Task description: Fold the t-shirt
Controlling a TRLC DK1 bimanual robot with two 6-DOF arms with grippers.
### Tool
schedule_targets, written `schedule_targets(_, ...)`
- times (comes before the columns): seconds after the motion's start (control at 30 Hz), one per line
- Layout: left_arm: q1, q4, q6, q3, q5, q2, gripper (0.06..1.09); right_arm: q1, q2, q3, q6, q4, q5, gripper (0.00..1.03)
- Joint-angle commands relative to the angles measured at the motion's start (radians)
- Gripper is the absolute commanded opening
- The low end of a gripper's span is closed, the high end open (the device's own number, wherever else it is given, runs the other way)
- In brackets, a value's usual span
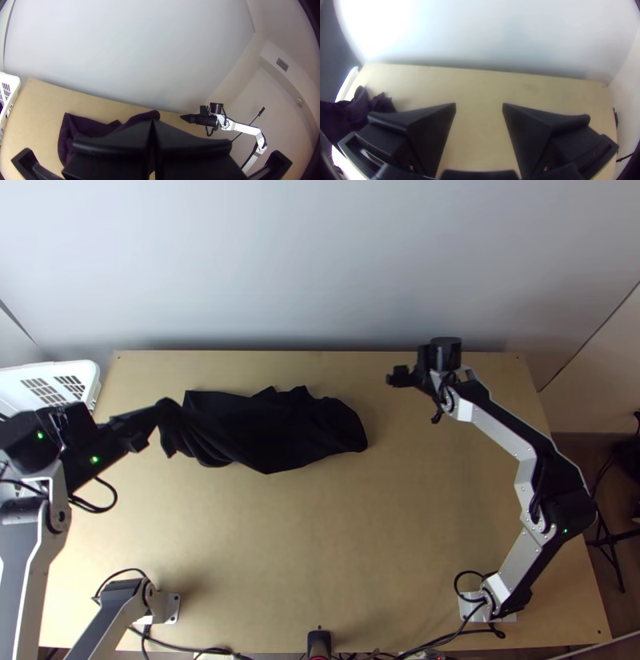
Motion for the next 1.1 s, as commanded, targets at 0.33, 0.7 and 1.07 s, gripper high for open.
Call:
schedule_targets(0.33,0.063,0.039,0.038,-0.177,-0.008,-0.03,0.1,0.13,0.002,-0.166,-0.003,-0.288,-0.34,0.66)
schedule_targets(0.7,0.057,0.042,0.038,-0.162,-0.049,0.003,0.1,0.216,0.014,-0.104,0.017,-0.299,-0.346,0.65)
schedule_targets(1.07,0.046,0.047,0.03,-0.192,-0.084,0.013,0.1,0.208,0.01,-0.049,0.003,-0.31,-0.337,0.03)
